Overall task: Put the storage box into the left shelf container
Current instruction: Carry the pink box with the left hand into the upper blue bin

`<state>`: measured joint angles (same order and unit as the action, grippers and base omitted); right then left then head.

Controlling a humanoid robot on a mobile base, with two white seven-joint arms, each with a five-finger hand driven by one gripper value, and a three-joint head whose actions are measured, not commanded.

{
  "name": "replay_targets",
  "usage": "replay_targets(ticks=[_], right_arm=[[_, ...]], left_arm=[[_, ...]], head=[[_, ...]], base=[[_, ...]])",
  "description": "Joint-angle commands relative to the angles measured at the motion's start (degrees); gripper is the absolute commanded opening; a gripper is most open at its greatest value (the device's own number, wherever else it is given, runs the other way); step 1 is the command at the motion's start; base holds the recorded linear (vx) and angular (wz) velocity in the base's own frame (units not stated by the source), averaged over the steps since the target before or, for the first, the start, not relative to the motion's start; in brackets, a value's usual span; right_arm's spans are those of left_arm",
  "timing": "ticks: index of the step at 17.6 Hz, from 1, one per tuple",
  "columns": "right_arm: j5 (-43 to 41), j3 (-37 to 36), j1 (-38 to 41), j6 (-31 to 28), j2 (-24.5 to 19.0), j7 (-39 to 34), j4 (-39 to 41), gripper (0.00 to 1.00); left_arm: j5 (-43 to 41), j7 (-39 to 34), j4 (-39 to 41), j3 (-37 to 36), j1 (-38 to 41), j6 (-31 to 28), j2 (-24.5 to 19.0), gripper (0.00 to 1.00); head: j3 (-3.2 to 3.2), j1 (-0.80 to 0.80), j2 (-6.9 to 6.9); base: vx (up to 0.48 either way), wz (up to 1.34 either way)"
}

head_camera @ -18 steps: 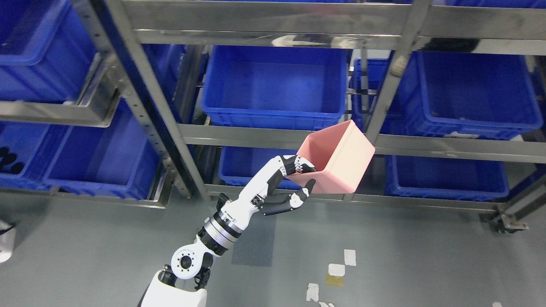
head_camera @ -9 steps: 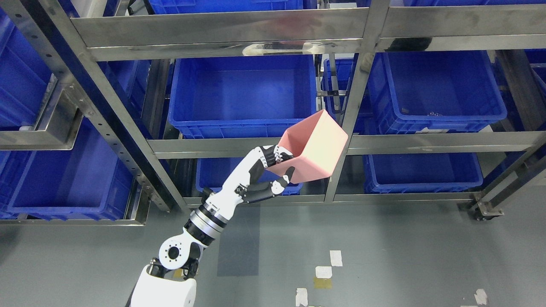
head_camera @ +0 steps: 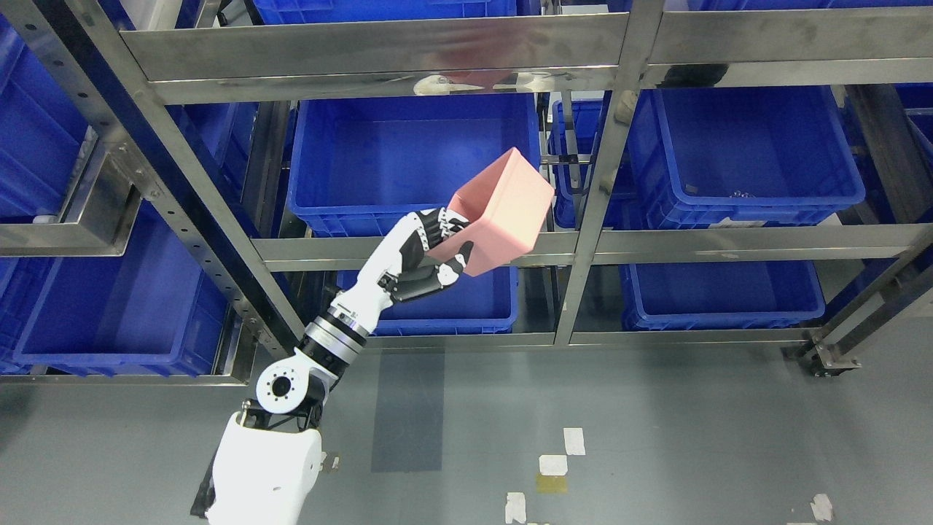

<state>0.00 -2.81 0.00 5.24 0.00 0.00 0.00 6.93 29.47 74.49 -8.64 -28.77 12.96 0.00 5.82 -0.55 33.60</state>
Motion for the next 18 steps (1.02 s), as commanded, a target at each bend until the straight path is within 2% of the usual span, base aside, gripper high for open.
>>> replay_targets(ticks=[1, 7, 12, 18], right_arm=[[-0.18, 0.00, 0.44, 0.04, 1.00, 0.00, 1.00, 1.00], [-0.18, 0.00, 0.44, 0.04, 1.00, 0.00, 1.00, 1.00], [-0.18, 0.00, 0.44, 0.04, 1.00, 0.00, 1.00, 1.00], [-0.09, 0.00, 0.44, 0.04, 1.00, 0.00, 1.00, 1.00]], left_arm=[[-0.25, -0.20, -16.03, 4.94, -5.50, -0.04, -1.00, 0.02], [-0.25, -0.20, -25.96, 10.38, -10.07, 0.05, -1.00, 0.02], [-0.25, -0.73, -36.23, 15.65, -16.83, 0.14, -1.00, 0.03], [0.28, -1.78, -44.60, 17.16, -20.97, 0.22, -1.00, 0.03]], head=[[0.00, 0.00, 0.00], [0.00, 0.00, 0.00], [0.00, 0.00, 0.00], [0.00, 0.00, 0.00]], base=[[0.000, 0.00], [0.000, 0.00], [0.000, 0.00], [0.000, 0.00]])
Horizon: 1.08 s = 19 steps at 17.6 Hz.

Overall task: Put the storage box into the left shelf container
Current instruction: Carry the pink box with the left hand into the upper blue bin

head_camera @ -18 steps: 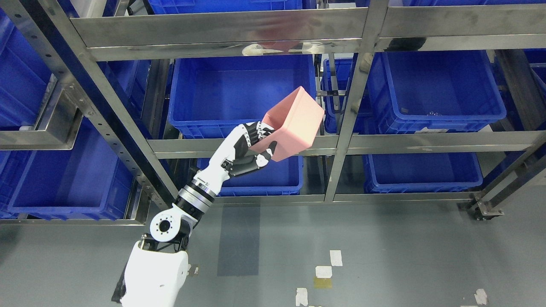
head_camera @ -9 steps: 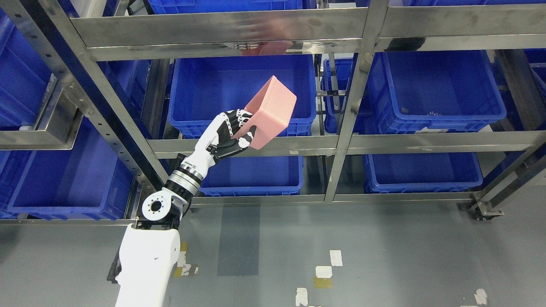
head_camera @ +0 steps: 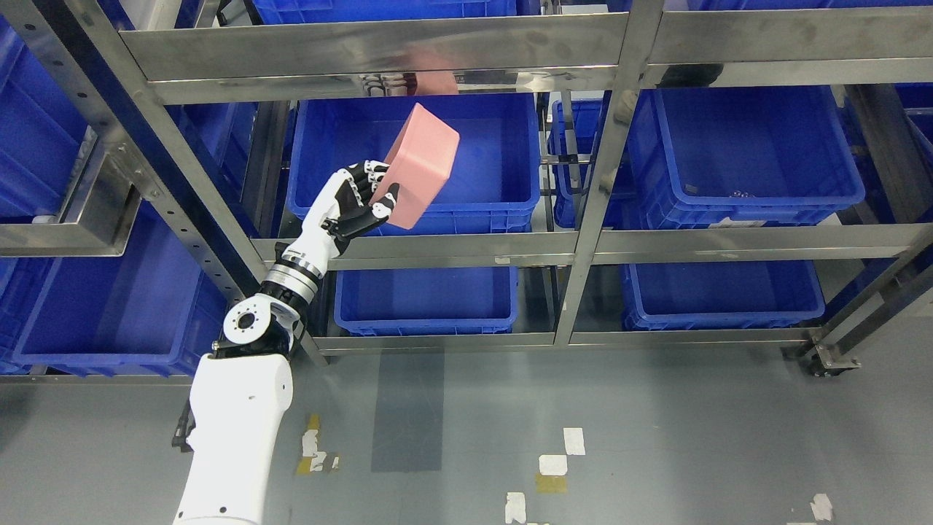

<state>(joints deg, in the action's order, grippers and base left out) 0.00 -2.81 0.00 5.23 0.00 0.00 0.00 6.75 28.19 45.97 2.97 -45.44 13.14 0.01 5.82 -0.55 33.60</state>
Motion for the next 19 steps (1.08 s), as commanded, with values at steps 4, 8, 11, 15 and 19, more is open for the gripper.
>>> replay_targets(ticks=[4, 8, 11, 15, 19], right_arm=[[-0.18, 0.00, 0.44, 0.04, 1.00, 0.00, 1.00, 1.00], [-0.18, 0.00, 0.44, 0.04, 1.00, 0.00, 1.00, 1.00], [-0.18, 0.00, 0.44, 0.04, 1.00, 0.00, 1.00, 1.00], [-0.18, 0.00, 0.44, 0.04, 1.00, 0.00, 1.00, 1.00], [-0.18, 0.00, 0.44, 0.04, 1.00, 0.00, 1.00, 1.00]], left_arm=[[1.59, -1.38, -20.20, 5.47, -5.79, 0.13, -1.01, 0.03], [3.79, -3.58, -27.84, 5.64, -11.59, 0.13, -1.01, 0.03], [5.81, -5.69, -30.84, 5.55, -14.05, 0.04, -1.01, 0.03], [7.48, -7.27, -34.45, 5.47, -15.82, -0.22, -1.01, 0.03], [6.96, -7.36, -34.54, 5.29, -15.91, -0.22, -1.01, 0.13]], head=[[0.00, 0.00, 0.00], [0.00, 0.00, 0.00], [0.00, 0.00, 0.00], [0.00, 0.00, 0.00], [0.00, 0.00, -0.01]], base=[[0.000, 0.00], [0.000, 0.00], [0.000, 0.00], [0.000, 0.00], [0.000, 0.00]])
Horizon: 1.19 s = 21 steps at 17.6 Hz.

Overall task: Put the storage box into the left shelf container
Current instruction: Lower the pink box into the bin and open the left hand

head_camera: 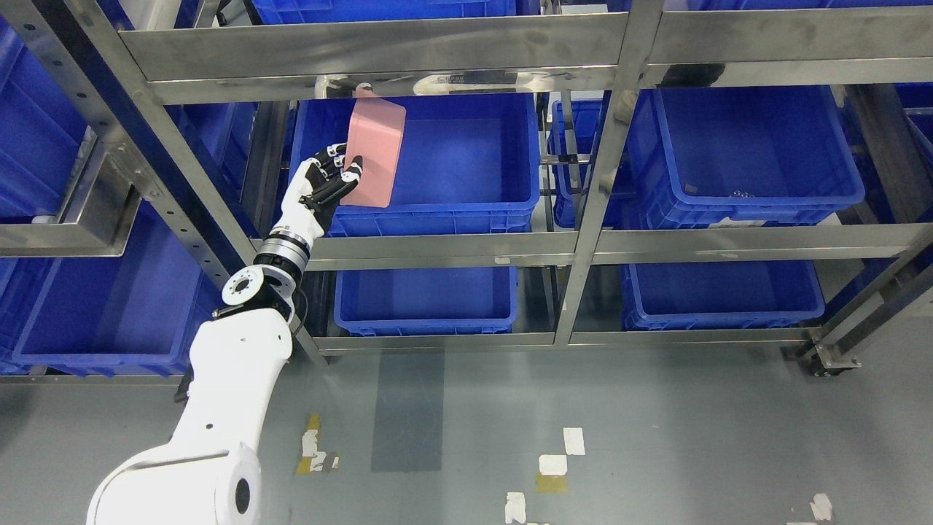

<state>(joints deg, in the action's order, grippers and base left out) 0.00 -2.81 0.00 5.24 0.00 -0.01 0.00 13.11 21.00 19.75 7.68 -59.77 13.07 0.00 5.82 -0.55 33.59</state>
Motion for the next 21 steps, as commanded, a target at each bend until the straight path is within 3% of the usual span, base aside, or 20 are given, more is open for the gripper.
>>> replay_targets(ticks=[1, 2, 3, 4, 8, 14, 21], right_arm=[[-0.18, 0.00, 0.44, 0.04, 1.00, 0.01, 1.00, 1.00], [-0.18, 0.00, 0.44, 0.04, 1.00, 0.01, 1.00, 1.00], [-0.18, 0.00, 0.44, 0.04, 1.00, 0.01, 1.00, 1.00], [-0.18, 0.00, 0.44, 0.04, 1.00, 0.01, 1.00, 1.00], [-0.18, 0.00, 0.44, 0.04, 1.00, 0.01, 1.00, 1.00], [-0.18, 0.00, 0.44, 0.04, 1.00, 0.01, 1.00, 1.00], [-0.18, 0.00, 0.44, 0.04, 1.00, 0.01, 1.00, 1.00]], left_arm=[[0.69, -0.17, -8.32, 0.58, -1.58, -0.15, -1.00, 0.18], [0.51, -0.17, -8.32, 0.40, -1.66, -0.15, -1.00, 0.30], [0.42, -0.17, -8.32, 0.40, -2.19, -0.07, -1.00, 0.48], [0.25, -0.17, -8.32, 0.31, -2.54, -0.07, -1.00, 0.57], [0.25, -0.17, -8.24, 0.23, -2.63, 0.29, -1.00, 0.64], [0.16, -0.08, -6.14, -0.39, -2.63, 0.55, -1.00, 0.83], [0.07, 0.44, -1.73, -2.58, -2.55, 0.55, -1.00, 0.90]], head=[[0.00, 0.00, 0.00], [0.00, 0.00, 0.00], [0.00, 0.00, 0.00], [0.00, 0.00, 0.00], [0.00, 0.00, 0.00], [0.00, 0.00, 0.00], [0.00, 0.00, 0.00]], base=[[0.000, 0.00], [0.000, 0.00], [0.000, 0.00], [0.000, 0.00], [0.000, 0.00], [0.000, 0.00], [0.000, 0.00]])
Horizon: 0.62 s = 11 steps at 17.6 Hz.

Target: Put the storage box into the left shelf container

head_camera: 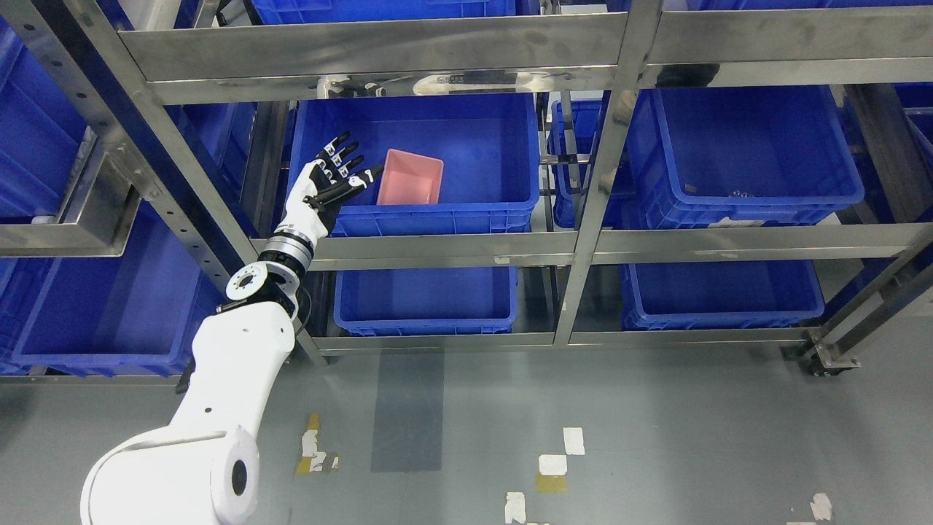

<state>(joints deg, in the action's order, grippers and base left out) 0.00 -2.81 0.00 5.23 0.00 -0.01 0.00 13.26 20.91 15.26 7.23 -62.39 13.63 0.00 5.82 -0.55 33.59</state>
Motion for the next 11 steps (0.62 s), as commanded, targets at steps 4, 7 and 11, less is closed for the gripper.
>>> replay_targets(ticks=[4, 7, 11], right_arm=[[-0.17, 0.00, 0.44, 0.04, 1.00, 0.01, 1.00, 1.00], [-0.17, 0.00, 0.44, 0.04, 1.00, 0.01, 1.00, 1.00], [-0.17, 0.00, 0.44, 0.04, 1.00, 0.01, 1.00, 1.00]], left_arm=[[-0.25, 4.39, 11.86, -4.76, 6.46, 4.12, -1.00, 0.96], [-0.25, 4.14, 32.40, -7.05, 19.28, 4.57, -1.00, 0.98], [-0.34, -2.08, 56.05, -7.23, 29.50, 3.08, -1.00, 1.00]], head=[[0.00, 0.00, 0.00], [0.00, 0.00, 0.00], [0.00, 0.00, 0.00]], base=[[0.000, 0.00], [0.000, 0.00], [0.000, 0.00]])
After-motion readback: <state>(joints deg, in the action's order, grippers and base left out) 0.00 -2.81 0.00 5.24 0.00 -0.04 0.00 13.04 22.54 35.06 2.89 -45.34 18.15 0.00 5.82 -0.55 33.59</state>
